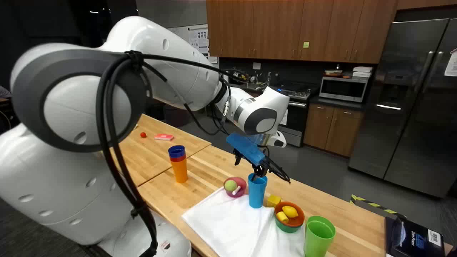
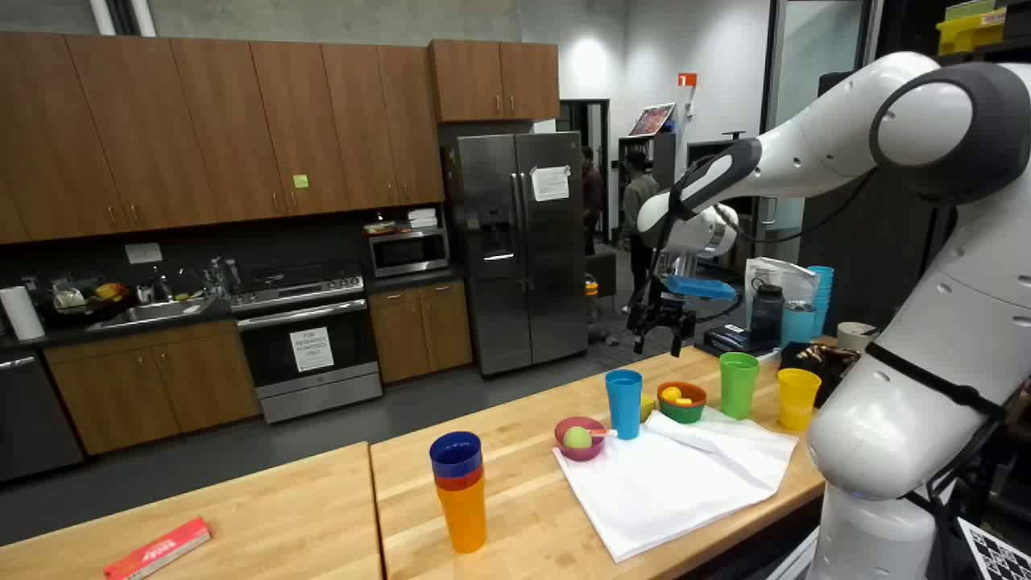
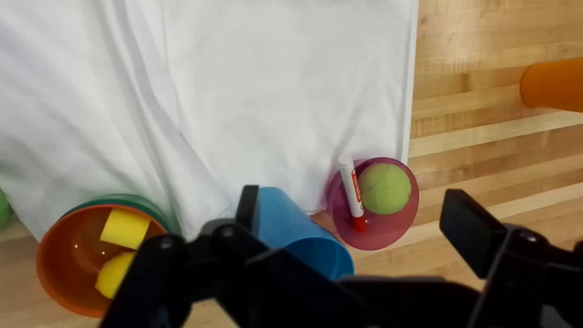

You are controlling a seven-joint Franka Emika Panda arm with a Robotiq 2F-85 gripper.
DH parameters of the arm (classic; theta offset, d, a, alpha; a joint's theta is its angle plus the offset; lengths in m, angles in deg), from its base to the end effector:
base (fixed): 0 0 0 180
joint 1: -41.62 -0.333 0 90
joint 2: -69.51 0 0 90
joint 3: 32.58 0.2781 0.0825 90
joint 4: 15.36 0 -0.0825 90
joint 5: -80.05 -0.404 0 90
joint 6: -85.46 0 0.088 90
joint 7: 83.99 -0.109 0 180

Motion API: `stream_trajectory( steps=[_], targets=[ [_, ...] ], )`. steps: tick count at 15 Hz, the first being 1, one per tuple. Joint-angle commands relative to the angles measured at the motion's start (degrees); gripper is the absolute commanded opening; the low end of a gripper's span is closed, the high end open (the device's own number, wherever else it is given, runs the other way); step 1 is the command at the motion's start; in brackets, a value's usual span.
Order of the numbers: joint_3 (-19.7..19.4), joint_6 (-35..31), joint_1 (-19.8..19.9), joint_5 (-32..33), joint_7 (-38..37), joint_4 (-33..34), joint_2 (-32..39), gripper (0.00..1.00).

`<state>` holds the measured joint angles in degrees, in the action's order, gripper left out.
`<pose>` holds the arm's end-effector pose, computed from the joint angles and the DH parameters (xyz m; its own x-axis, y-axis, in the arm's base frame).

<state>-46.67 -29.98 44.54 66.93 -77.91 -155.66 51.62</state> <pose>0.4386 -0.1161 0.3555 0.9570 -0.2651 -0.1177 -0.2881 -0.9167 -0.2769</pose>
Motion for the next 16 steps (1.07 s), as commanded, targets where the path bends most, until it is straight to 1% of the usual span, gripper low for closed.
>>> stream_trajectory(
  steps=[1,6,7,8,10,16],
  targets=[
    [1.45,0.19,1.61,-0.48,0.41,0.15,0.16,1.00],
    [1.42,0.18,1.64,-0.48,0.41,0.20,0.16,1.00],
    [1.83,-0.52,1.50,0.65,1.95,-0.55,-0.20,1.00],
    [2.36,1.13,1.49,3.35,4.00,-0.33,-0.03,1.00],
    [2.97,3.09,1.19,6.73,8.07,-0.35,-0.53,1.00],
    [4.42,4.22,0.72,18.30,18.75,-0.02,-1.26,1.00]
  ],
)
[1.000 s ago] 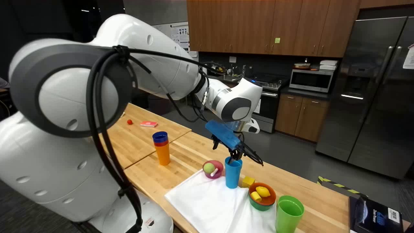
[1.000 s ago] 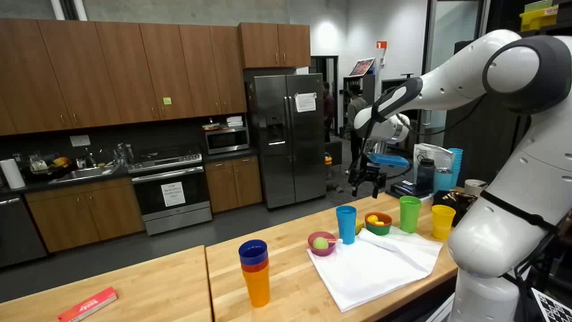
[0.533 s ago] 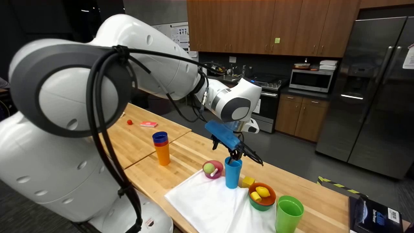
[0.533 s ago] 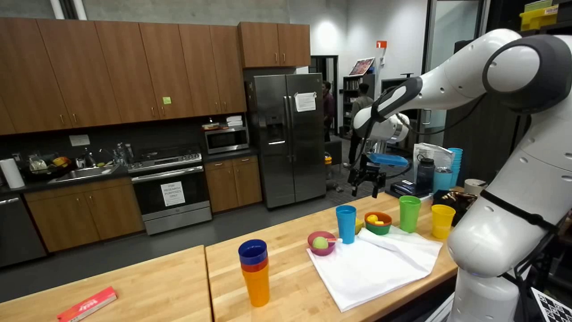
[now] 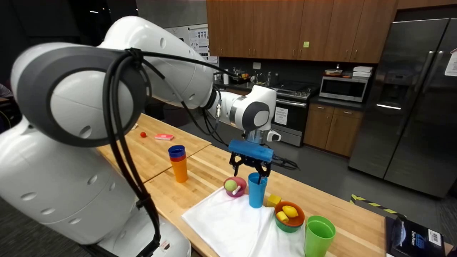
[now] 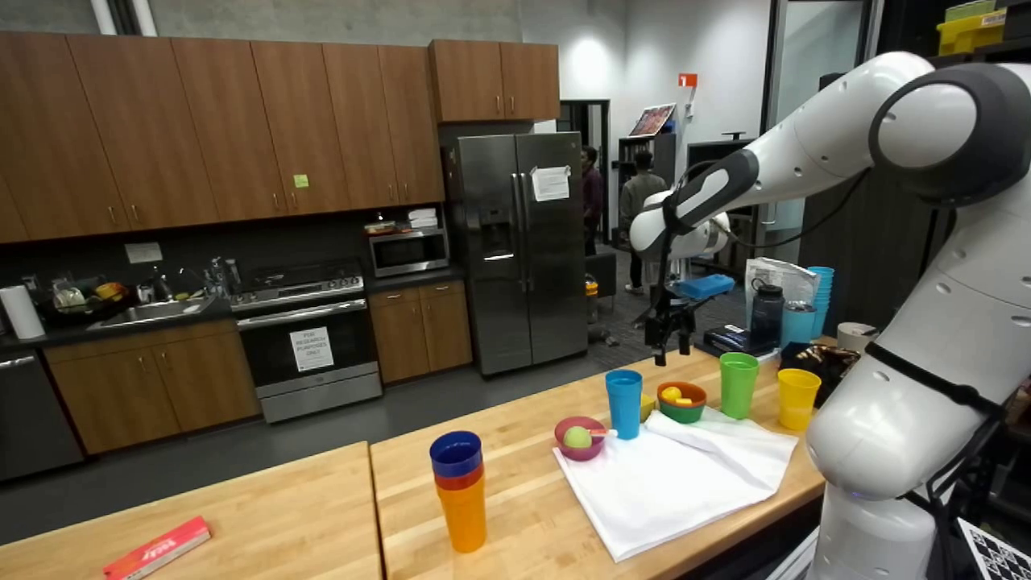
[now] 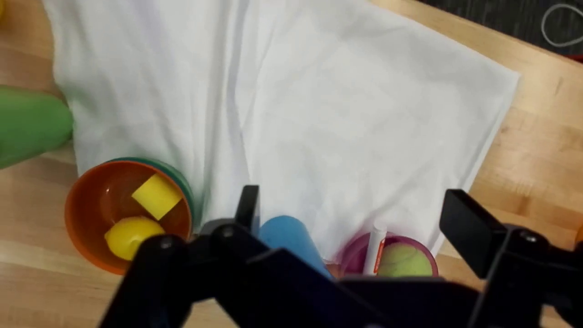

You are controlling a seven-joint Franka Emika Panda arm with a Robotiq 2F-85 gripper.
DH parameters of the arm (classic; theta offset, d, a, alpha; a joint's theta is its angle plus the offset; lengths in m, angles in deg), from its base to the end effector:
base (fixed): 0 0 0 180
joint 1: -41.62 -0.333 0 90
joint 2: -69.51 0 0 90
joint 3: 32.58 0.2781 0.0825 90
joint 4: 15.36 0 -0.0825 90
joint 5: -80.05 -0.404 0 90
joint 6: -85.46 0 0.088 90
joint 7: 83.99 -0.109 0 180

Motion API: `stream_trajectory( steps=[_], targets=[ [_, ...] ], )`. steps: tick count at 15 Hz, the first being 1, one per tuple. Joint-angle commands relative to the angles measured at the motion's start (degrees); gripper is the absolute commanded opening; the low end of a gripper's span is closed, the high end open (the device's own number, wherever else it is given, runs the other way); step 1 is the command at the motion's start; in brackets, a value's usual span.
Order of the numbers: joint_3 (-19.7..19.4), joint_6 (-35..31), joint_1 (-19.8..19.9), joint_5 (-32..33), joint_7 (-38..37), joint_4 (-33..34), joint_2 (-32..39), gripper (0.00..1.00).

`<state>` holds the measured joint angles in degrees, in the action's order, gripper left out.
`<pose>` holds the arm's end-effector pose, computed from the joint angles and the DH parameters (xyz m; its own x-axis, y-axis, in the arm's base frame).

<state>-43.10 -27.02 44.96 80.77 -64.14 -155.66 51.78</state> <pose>0.4339 -0.1050 0.3501 0.9795 0.1301 -0.1535 0.1151 -0.9880 -0.1033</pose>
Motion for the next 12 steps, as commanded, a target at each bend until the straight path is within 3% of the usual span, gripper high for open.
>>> stream_trajectory(
  steps=[1,2,8,12],
  targets=[
    [1.27,0.96,-0.02,6.12,6.43,-0.48,-1.67,1.00],
    [0.80,0.23,0.25,3.36,3.55,0.04,-0.04,1.00],
    [1.42,0.29,0.01,4.95,5.77,0.03,-0.10,1.00],
    [0.75,3.92,-1.16,7.16,19.38,-1.07,-0.24,1.00]
  ],
)
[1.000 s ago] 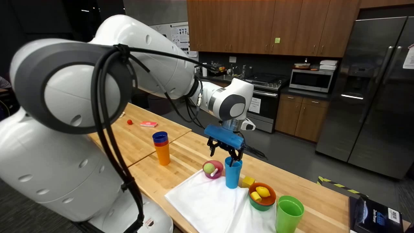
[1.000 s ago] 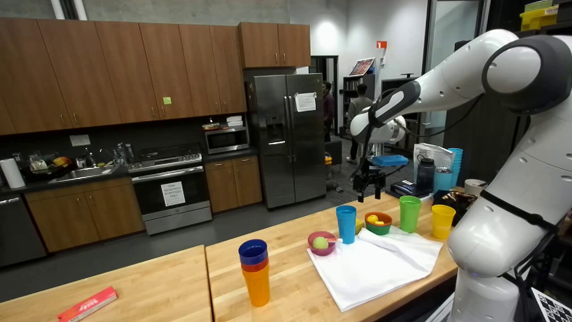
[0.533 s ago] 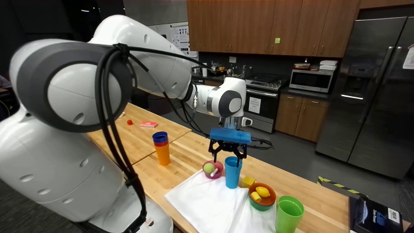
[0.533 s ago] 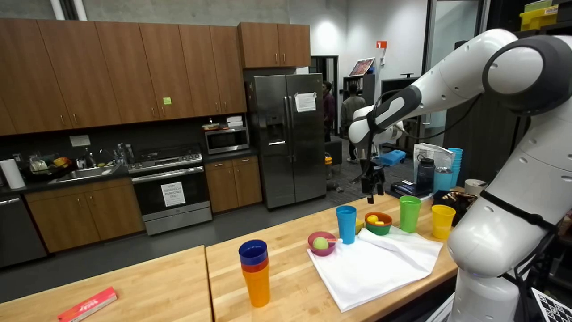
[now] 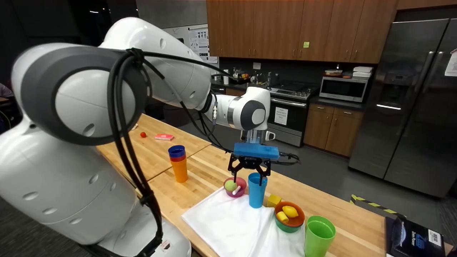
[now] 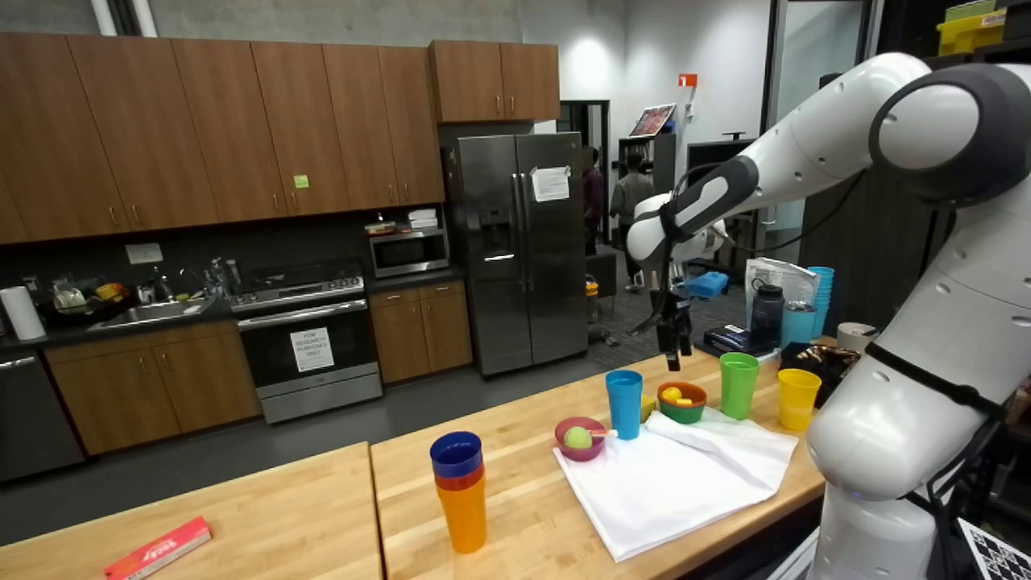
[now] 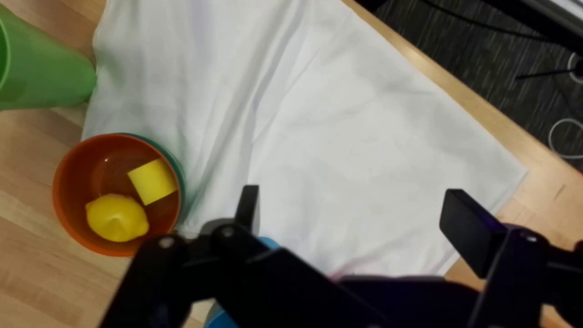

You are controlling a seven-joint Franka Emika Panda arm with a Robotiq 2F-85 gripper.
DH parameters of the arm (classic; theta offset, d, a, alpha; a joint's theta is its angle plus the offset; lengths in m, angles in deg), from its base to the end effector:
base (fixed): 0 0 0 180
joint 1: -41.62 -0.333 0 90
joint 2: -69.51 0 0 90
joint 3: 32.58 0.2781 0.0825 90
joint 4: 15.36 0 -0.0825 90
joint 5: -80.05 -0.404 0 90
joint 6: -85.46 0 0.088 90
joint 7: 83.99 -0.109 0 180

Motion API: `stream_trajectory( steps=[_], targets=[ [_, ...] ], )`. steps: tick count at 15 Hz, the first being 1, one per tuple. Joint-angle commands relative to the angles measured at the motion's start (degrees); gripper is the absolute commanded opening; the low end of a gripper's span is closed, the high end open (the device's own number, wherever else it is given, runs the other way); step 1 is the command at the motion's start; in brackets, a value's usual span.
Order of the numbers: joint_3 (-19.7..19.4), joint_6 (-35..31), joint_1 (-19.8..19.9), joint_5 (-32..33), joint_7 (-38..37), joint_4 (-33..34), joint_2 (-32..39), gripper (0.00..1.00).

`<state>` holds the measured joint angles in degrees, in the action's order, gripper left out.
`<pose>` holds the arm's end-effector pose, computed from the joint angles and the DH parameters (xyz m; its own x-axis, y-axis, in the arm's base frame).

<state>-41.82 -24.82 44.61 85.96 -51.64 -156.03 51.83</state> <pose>0.4291 -0.0978 0.3448 0.8929 0.3991 -0.2087 0.3893 -0.9169 -0.0877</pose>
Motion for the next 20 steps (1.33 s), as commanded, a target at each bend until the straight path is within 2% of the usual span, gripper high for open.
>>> stream_trajectory(
  steps=[1,9,10,12,17,20],
  targets=[
    [-0.39,2.05,-0.92,2.61,9.52,-0.96,-0.13,1.00],
    [0.53,4.52,-2.61,4.27,31.38,0.71,4.24,1.00],
    [0.68,2.97,-1.58,3.36,27.42,-0.88,2.47,1.00],
    [1.06,3.07,-1.93,3.34,29.83,-0.74,3.49,1.00],
    [1.22,3.29,-2.03,3.34,30.58,-0.30,4.09,1.00],
    [1.36,-2.65,-2.91,3.95,37.56,-3.00,0.22,1.00]
  ],
)
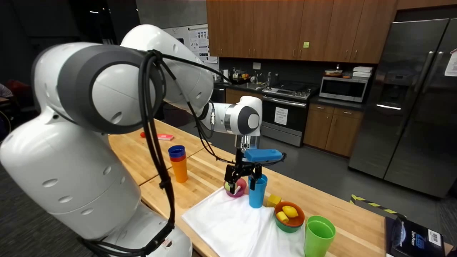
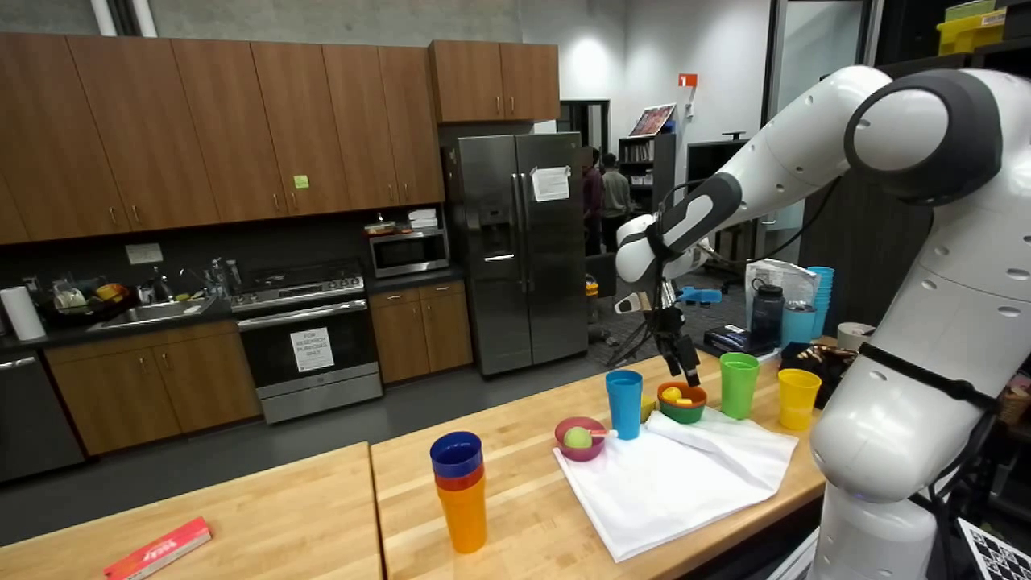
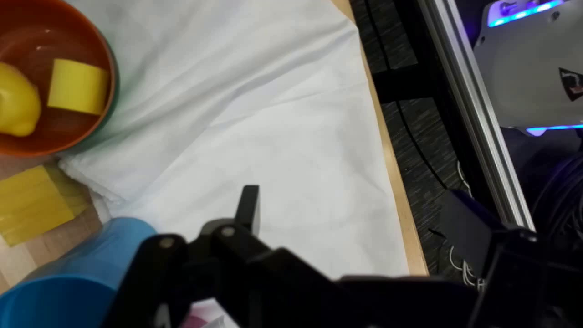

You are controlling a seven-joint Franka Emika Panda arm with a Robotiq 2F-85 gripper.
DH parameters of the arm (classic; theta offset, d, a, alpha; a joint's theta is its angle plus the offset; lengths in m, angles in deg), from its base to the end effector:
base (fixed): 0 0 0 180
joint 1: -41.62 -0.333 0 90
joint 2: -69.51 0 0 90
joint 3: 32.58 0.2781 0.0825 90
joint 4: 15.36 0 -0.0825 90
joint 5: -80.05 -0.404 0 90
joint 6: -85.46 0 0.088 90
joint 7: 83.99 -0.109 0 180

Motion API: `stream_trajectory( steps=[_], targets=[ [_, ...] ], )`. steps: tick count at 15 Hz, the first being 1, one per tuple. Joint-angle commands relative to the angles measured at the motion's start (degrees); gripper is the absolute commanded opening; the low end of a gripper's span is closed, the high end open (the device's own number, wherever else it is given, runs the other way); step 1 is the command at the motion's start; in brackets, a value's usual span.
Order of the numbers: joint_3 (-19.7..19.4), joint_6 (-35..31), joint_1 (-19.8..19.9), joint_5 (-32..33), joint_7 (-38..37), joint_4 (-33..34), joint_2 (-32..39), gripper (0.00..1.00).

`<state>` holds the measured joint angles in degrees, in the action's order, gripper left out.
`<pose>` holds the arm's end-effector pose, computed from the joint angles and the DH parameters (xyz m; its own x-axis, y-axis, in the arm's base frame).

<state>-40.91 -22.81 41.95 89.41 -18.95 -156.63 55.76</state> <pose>0.4261 -0.0748 0.3095 0.4390 0.8695 -0.2265 0.8322 -0.4885 -0.2622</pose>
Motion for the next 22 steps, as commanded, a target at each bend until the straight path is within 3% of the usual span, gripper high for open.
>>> stream_trajectory(
  steps=[1,8,12,16,19,22],
  targets=[
    [0.60,-6.94,-0.40,-0.02,6.35,-2.80,-4.23,1.00],
    [-0.57,-24.90,-3.30,-7.83,20.23,-8.92,-7.69,1.00],
    [-3.43,-38.99,-6.65,-18.41,31.40,-12.34,-5.90,1.00],
    [-8.35,-50.37,-13.34,-32.88,46.58,-13.61,-5.54,1.00],
    [-9.76,-55.74,-15.64,-38.06,50.57,-12.20,-5.34,1.00],
    [-8.99,-61.28,-14.29,-36.92,49.35,-11.35,-4.43,1.00]
  ],
)
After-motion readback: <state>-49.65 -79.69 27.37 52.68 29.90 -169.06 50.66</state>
